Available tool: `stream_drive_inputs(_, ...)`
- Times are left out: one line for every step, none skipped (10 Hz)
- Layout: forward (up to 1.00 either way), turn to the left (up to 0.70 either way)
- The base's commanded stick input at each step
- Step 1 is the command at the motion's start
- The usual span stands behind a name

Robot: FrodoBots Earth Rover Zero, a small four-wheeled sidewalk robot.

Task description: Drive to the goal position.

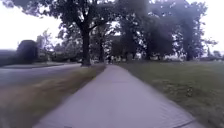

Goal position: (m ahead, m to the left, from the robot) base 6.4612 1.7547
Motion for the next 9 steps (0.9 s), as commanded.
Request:
stream_drive_inputs(0.7, 0.0)
stream_drive_inputs(0.7, 0.0)
stream_drive_inputs(0.7, 0.0)
stream_drive_inputs(0.7, -0.01)
stream_drive_inputs(0.7, -0.12)
stream_drive_inputs(0.7, -0.14)
stream_drive_inputs(0.7, -0.09)
stream_drive_inputs(0.7, -0.02)
stream_drive_inputs(0.7, 0.0)
